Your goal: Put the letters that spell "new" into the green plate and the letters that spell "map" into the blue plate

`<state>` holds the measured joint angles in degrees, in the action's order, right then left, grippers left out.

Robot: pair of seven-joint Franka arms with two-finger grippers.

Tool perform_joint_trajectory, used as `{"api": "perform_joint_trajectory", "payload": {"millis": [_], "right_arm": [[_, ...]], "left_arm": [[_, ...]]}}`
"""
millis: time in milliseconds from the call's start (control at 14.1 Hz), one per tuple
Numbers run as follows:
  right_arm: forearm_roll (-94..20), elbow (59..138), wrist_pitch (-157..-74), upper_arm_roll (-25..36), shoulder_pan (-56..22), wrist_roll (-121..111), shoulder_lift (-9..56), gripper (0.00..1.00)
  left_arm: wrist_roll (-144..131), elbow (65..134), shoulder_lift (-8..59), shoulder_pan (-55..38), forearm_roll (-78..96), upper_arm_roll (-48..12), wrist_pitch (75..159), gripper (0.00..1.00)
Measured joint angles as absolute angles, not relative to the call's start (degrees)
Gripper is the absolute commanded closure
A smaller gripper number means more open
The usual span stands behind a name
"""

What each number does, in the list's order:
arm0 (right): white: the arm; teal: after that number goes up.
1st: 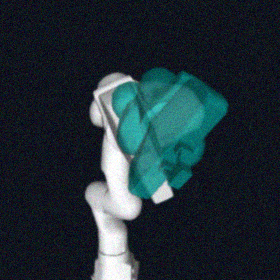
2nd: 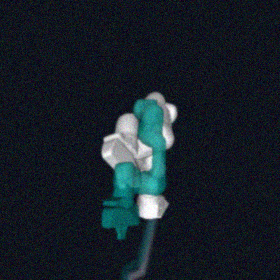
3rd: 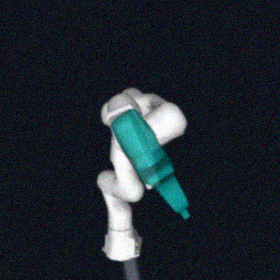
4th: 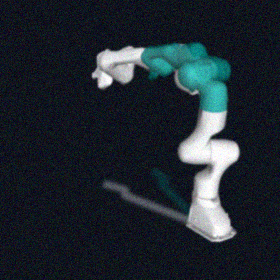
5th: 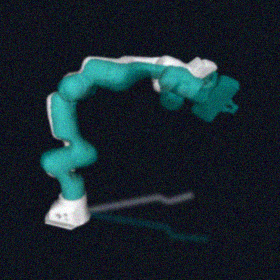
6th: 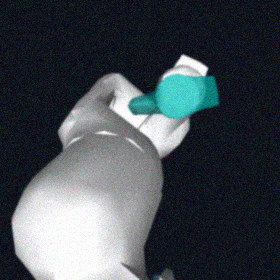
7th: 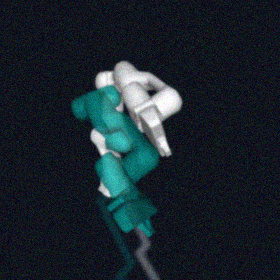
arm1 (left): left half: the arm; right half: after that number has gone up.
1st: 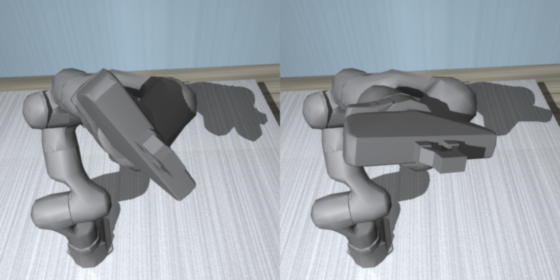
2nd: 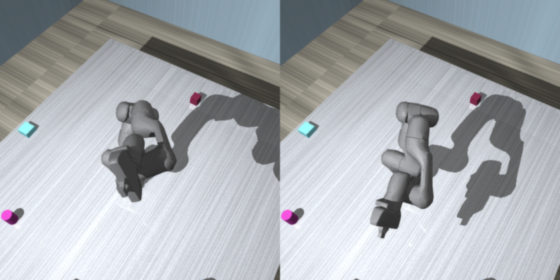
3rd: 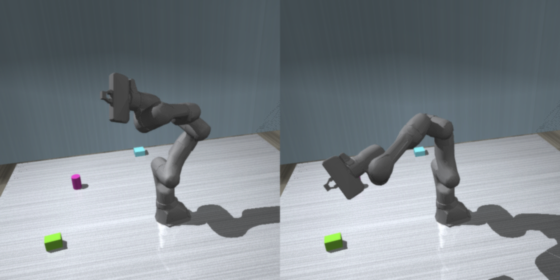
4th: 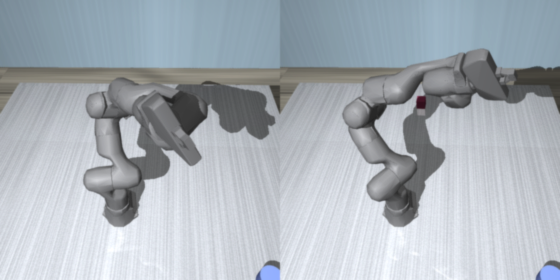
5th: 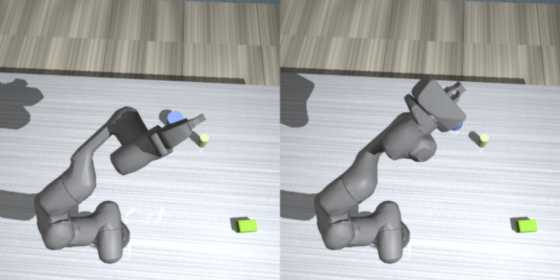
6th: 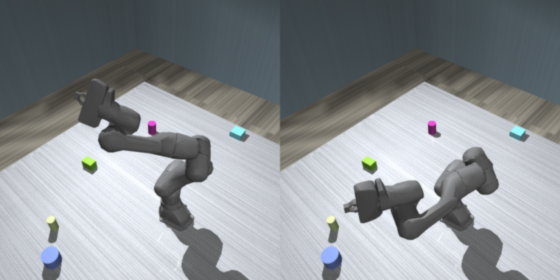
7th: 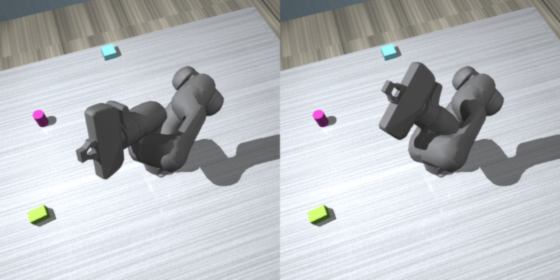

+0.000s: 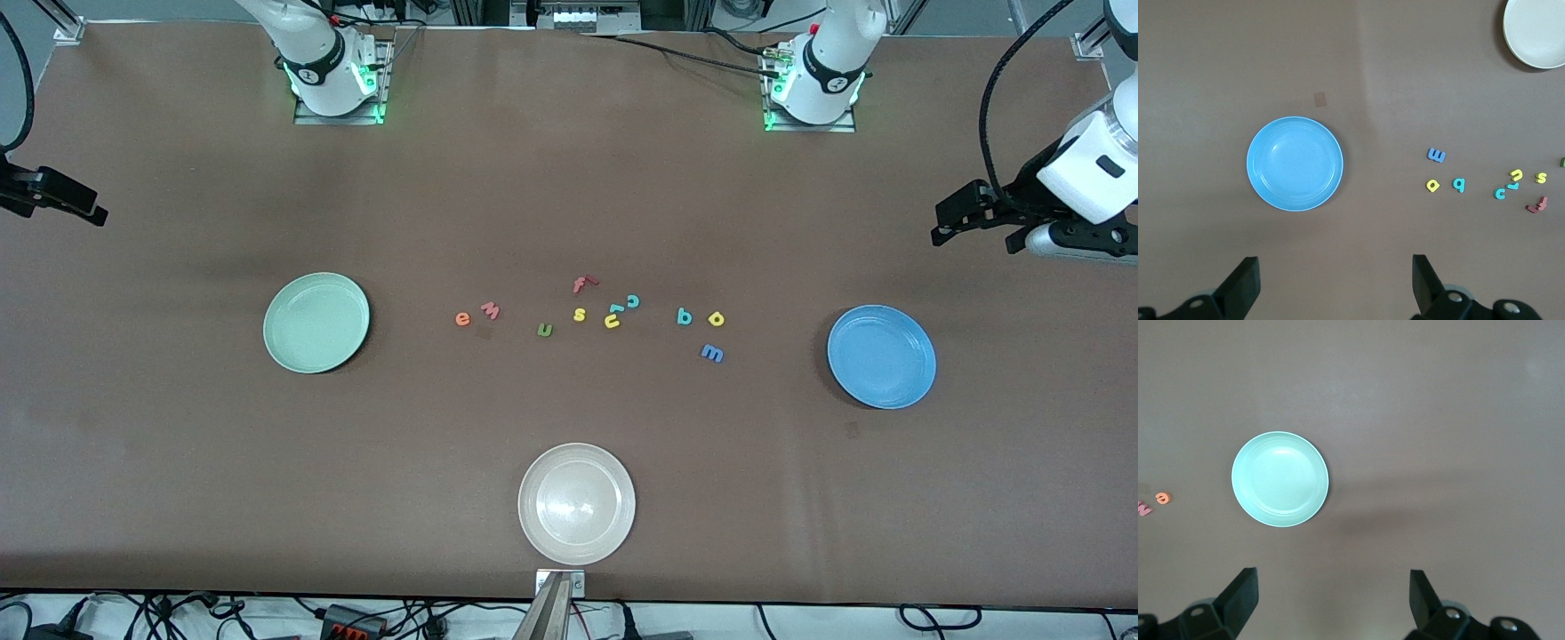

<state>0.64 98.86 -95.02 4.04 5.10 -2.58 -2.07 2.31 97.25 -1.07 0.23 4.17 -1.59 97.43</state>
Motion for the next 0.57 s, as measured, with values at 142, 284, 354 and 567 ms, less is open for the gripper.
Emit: {"api": "perform_joint_trajectory", "payload": {"millis": [142, 284, 354, 567], "right_arm": [[0.6, 98.9, -95.0, 4.0, 5.1, -2.6, -2.1, 0.0], [0.6, 98.9, -95.0, 4.0, 5.1, -2.6, -2.1, 0.0], [0.6, 98.9, -95.0, 4.0, 5.0, -2.6, -2.1, 0.0], [0.6, 98.9, -95.0, 3.5, 4.8, -2.6, -2.0, 0.0]], "left_arm": [[2.2, 97.2, -1.1, 0.2, 3.8, -1.6, 97.2, 0.0], [1.4, 97.2, -1.1, 0.2, 2.1, -1.6, 96.7, 0.0], [1.4, 97.2, -1.1, 0.2, 1.9, -1.6, 96.6, 0.0], [1.4, 97.1, -1.1, 0.2, 1.8, -1.5, 96.5, 0.0]]}}
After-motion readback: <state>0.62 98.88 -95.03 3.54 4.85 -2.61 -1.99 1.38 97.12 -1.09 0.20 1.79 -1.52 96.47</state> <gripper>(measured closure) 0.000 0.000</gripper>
